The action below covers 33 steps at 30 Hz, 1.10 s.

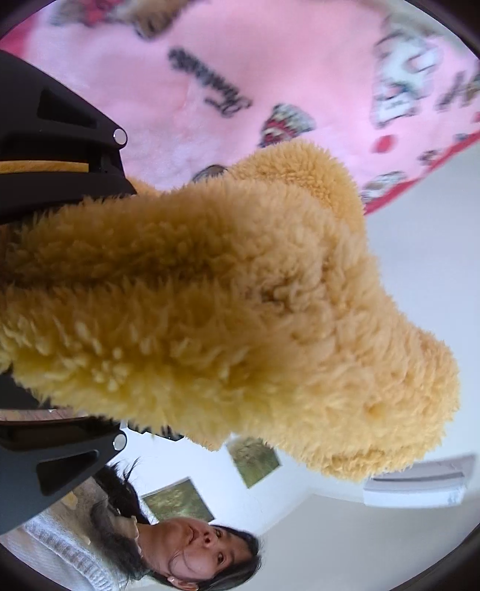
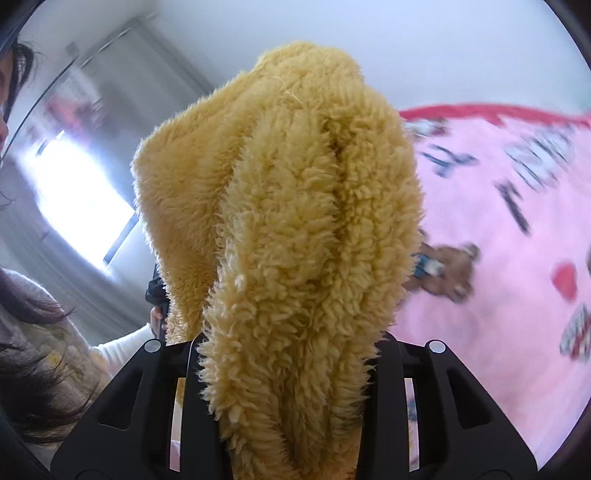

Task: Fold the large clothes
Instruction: 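Carry the lifted yellow bundle with both grippers toward the white garment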

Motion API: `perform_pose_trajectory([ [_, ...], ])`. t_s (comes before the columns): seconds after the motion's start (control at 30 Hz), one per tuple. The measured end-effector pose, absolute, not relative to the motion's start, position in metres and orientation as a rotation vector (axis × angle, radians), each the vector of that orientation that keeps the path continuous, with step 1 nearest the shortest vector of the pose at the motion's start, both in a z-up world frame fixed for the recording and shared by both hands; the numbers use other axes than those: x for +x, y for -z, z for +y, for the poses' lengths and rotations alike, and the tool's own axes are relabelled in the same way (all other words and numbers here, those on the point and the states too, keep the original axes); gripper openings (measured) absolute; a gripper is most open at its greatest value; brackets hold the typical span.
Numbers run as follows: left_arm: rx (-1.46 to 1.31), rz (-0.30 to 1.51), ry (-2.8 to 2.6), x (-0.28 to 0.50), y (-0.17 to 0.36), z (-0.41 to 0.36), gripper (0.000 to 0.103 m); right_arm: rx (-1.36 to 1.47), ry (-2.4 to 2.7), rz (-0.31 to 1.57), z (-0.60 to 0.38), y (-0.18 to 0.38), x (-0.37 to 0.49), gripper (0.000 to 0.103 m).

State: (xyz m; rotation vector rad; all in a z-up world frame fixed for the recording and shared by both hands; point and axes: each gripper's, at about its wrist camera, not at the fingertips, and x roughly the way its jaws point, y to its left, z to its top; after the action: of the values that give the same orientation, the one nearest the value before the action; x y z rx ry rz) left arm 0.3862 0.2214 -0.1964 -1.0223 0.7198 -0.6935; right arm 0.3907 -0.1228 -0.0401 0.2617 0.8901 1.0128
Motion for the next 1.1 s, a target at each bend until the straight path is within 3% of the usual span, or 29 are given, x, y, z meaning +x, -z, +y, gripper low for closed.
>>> perform_pose_trajectory([
  [0.27, -1.018, 0.511, 0.441, 0.266, 0.111, 0.316, 0.039, 0.160, -1.327, 0.857, 0.018, -0.030, 0.395, 0.030],
  [0.57, -0.971, 0.434, 0.342, 0.235, 0.093, 0.508, 0.039, 0.128, -1.434, 0.794, 0.253, -0.049, 0.401, 0.030],
  [0.8, -0.944, 0.530, 0.349, 0.287, 0.131, 0.671, 0.040, 0.150, -1.368, 0.861, 0.426, -0.007, 0.432, 0.031],
  [1.1, -1.083, 0.600, 0.346, 0.376, 0.266, 0.778, 0.041, 0.207, -1.145, 1.028, 0.544, 0.103, 0.496, 0.031],
])
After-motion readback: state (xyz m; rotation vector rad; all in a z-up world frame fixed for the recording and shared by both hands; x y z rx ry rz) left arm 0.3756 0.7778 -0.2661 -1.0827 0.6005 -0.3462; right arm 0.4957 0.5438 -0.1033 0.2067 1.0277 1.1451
